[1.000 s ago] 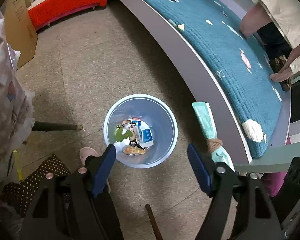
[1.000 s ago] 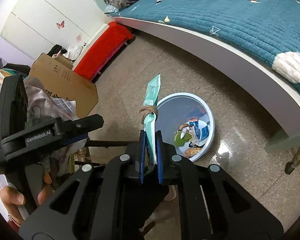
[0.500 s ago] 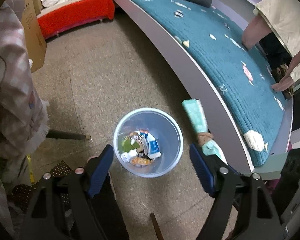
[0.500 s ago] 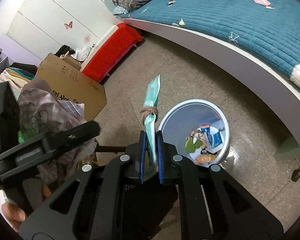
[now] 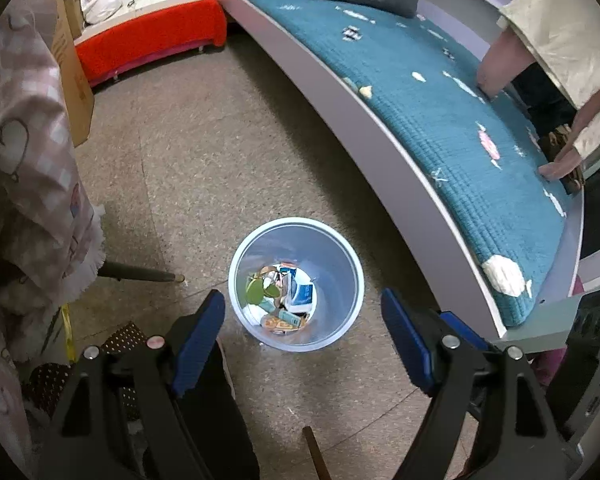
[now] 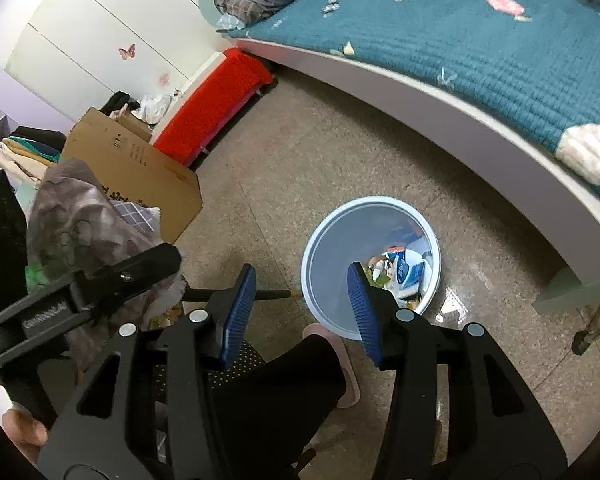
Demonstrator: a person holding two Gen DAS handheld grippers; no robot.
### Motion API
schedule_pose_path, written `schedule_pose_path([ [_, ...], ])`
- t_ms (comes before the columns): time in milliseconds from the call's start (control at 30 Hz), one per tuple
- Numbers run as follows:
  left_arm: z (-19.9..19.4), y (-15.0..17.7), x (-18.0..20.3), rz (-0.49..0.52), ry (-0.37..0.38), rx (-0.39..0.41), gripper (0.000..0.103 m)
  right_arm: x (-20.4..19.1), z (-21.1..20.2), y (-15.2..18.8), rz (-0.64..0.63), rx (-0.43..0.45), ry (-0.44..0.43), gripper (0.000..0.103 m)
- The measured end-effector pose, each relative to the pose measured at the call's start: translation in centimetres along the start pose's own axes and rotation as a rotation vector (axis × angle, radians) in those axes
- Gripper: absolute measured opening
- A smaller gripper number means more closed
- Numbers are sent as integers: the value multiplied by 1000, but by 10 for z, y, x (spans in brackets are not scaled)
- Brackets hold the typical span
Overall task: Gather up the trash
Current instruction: 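Return to the table and grasp the crumpled paper bag with the left gripper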
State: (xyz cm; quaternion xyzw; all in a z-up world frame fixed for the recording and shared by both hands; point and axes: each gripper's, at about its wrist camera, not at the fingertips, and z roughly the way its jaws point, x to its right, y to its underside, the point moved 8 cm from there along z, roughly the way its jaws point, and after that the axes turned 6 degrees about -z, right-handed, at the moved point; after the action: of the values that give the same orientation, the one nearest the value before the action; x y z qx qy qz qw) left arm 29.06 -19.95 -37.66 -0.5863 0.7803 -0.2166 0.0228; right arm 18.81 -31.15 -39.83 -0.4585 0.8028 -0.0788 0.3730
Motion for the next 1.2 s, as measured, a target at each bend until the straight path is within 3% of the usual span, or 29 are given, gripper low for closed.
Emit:
schedule_pose_path([
  [167, -36, 0, 14, 14, 51, 64, 79, -19, -41, -13, -27, 69, -34, 48],
  [400, -123, -9, 27, 40, 157, 205, 79, -67, -103, -30, -103, 189, -99, 52],
  [500, -158, -10, 17, 50, 151, 263, 79, -96, -122, -32, -146, 217, -137, 52],
  [733, -235, -2, -51, -3, 48, 386, 79, -188, -130, -23, -289, 210, -223, 53],
  [867, -270, 2, -121, -69, -77, 429, 79, -243, -120, -14, -378, 172, -261, 55],
  [1067, -309, 8, -222, -175, -234, 467, 79, -323, -88, 4, -476, 89, -327, 56],
  [1200, -321, 9, -274, -212, -297, 465, 79, -363, -66, 13, -526, 44, -352, 57],
])
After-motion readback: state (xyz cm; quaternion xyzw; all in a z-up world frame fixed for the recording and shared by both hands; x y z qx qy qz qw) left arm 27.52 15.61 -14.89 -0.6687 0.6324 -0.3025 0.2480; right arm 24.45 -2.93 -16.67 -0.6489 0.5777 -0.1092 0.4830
